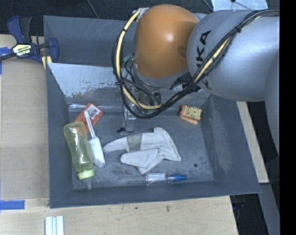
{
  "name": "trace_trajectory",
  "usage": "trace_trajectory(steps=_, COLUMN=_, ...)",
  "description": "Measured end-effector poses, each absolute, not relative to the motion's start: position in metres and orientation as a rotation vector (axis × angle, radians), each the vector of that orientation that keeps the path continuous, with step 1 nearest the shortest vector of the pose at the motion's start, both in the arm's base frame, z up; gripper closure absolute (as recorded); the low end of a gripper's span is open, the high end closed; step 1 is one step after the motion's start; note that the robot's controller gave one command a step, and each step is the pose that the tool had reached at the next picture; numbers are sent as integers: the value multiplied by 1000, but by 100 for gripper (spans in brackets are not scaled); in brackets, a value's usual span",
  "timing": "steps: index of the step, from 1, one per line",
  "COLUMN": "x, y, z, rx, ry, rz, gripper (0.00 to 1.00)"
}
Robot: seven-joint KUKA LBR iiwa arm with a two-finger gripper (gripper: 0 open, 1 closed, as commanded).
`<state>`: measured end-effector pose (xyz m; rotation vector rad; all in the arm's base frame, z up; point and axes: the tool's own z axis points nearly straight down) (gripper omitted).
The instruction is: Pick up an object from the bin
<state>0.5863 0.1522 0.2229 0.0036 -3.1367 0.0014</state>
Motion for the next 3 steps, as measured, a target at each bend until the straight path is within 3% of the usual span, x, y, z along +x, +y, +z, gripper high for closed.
trace_trajectory(steps=1, x=588, y=152, z=228, rx=1, ry=-3145, rz=-2, gripper=0)
trace_trajectory(steps=2, x=573, y=138, z=197, rx=106, ry=-3149, rz=-3, gripper=0)
trace_trajectory(steps=3, x=554, y=116, z=151, rx=394, ry=-3121, rz=0, gripper=0)
